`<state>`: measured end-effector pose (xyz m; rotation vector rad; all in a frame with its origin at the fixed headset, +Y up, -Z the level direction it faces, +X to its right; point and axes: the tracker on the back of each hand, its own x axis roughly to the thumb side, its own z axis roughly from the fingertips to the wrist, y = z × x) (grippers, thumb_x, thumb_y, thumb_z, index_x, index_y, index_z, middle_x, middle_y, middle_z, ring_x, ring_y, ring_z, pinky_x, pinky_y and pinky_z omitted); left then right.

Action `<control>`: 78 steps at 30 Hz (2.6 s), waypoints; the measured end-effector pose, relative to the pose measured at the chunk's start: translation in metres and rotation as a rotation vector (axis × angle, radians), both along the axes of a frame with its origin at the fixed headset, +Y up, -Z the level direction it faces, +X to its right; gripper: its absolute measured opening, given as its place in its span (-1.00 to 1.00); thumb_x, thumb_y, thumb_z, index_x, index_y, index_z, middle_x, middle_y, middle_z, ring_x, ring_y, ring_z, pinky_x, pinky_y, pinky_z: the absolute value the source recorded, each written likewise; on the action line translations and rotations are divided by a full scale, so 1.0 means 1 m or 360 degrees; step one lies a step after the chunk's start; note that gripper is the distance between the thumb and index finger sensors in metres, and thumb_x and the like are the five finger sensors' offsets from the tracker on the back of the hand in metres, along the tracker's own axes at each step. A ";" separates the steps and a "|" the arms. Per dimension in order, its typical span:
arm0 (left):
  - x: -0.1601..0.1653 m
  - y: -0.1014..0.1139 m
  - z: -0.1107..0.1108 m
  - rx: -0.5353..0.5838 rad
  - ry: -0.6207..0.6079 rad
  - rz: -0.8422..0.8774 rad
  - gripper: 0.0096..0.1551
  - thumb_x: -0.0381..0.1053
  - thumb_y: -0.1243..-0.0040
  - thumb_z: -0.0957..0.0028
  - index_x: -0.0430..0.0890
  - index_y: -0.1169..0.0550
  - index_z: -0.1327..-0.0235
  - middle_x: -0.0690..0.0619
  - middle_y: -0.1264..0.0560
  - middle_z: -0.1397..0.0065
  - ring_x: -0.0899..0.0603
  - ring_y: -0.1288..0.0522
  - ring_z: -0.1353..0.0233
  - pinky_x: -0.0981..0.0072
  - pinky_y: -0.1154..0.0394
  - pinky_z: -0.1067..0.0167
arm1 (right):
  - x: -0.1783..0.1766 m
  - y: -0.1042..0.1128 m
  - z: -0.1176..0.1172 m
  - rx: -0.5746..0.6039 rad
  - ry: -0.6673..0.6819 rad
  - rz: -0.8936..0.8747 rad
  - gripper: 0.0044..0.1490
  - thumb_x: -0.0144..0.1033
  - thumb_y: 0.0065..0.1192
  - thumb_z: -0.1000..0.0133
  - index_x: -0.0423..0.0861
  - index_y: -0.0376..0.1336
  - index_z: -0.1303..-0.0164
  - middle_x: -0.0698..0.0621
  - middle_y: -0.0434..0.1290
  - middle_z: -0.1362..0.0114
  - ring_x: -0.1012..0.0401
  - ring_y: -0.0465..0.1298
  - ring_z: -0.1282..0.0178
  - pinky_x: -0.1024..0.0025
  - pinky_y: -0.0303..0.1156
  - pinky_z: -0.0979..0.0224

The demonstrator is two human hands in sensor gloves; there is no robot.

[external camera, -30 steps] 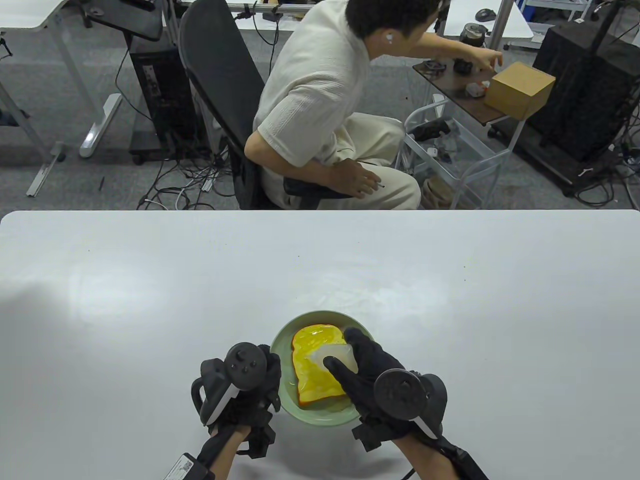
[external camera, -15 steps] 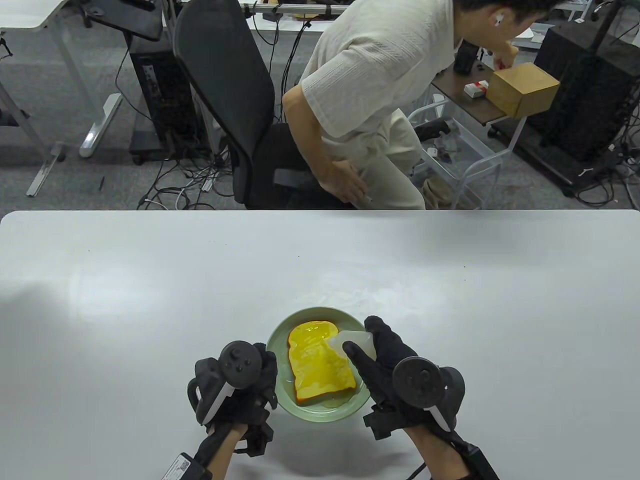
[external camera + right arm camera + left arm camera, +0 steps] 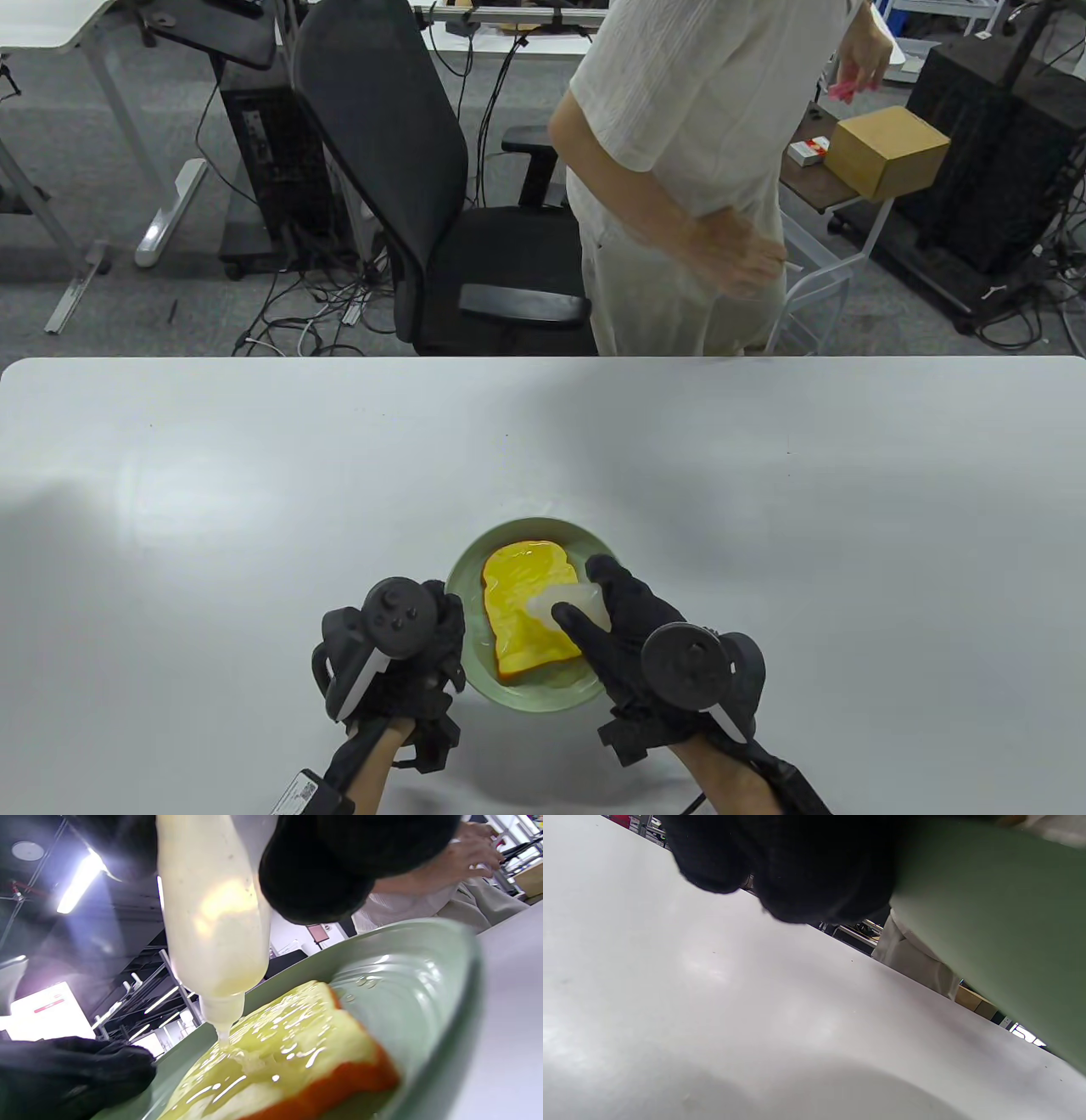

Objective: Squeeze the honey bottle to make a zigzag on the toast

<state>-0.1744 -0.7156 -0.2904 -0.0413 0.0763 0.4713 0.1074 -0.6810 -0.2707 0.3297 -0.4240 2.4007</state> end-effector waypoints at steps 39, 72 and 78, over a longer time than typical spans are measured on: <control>-0.019 0.000 -0.004 -0.0015 0.0096 0.0088 -0.44 0.15 -0.11 -0.13 -0.18 -0.65 -0.16 0.08 -0.68 0.06 0.09 -0.69 0.30 -0.02 -0.58 -0.16 | 0.013 0.002 -0.005 -0.0020 -0.0095 -0.0003 -0.11 0.18 0.23 -0.14 -0.24 0.27 -0.46 -0.31 0.58 -0.14 0.04 0.65 0.23 0.21 0.62 0.24; -0.032 -0.002 -0.005 -0.0043 0.0132 0.0188 -0.44 0.14 -0.10 -0.13 -0.19 -0.65 -0.16 0.07 -0.68 0.06 0.09 -0.69 0.30 -0.02 -0.59 -0.15 | 0.020 0.005 -0.003 -0.0142 -0.0024 -0.0284 -0.13 0.17 0.22 -0.16 -0.19 0.24 -0.50 -0.29 0.57 -0.21 0.03 0.65 0.18 0.22 0.62 0.21; -0.020 -0.009 -0.005 -0.0083 0.0070 0.0111 -0.44 0.14 -0.10 -0.13 -0.19 -0.65 -0.16 0.07 -0.68 0.05 0.09 -0.69 0.30 -0.02 -0.59 -0.15 | 0.031 0.005 -0.007 -0.0309 -0.0009 -0.0535 -0.19 0.11 0.23 -0.19 -0.13 0.20 -0.54 -0.32 0.51 -0.31 0.02 0.64 0.11 0.23 0.63 0.14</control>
